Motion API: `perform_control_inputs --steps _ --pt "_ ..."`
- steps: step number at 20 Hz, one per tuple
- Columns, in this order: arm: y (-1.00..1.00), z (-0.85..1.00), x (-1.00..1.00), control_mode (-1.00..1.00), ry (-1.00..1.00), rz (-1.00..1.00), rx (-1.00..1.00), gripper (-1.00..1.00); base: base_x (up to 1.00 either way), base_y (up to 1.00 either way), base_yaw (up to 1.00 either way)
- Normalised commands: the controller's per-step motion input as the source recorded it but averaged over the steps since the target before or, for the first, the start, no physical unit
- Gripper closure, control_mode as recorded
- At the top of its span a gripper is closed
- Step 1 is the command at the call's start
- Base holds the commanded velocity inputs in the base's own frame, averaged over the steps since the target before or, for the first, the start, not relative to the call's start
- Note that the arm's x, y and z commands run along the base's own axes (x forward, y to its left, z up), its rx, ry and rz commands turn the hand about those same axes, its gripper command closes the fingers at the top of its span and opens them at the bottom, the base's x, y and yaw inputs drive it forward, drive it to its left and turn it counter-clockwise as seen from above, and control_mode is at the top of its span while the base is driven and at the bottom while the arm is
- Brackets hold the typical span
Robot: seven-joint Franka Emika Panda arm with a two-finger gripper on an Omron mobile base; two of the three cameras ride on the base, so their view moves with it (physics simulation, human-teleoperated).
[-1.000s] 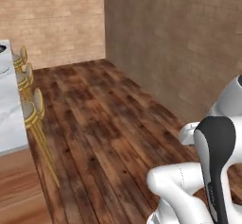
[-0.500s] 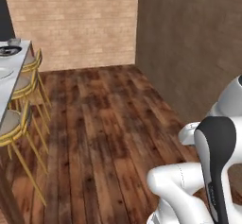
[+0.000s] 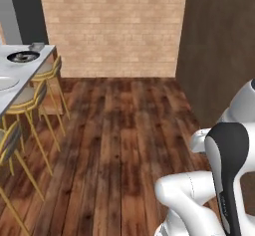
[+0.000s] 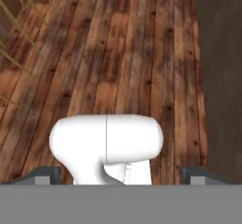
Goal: Place two dumplings into each of the tupperware containers and then place the containers in the fridge.
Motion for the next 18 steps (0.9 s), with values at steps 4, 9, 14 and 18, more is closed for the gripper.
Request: perform_control_inputs --steps 4,9,14,18 --pt "0.00 0.00 0.00 1.00 0.00 0.00 0.00 -1.00 0.99 -0.78 0.39" --pt "0.00 0.00 0.00 1.00 0.00 0.00 0.00 -1.00 1.00 -0.78 0.39" --pt "0.00 0.00 0.00 1.00 0.00 0.00 0.00 -1.00 1.00 -0.76 0.41" --pt "0.00 0.00 0.00 1.00 0.00 0.00 0.00 -1.00 1.00 -0.79 0.40"
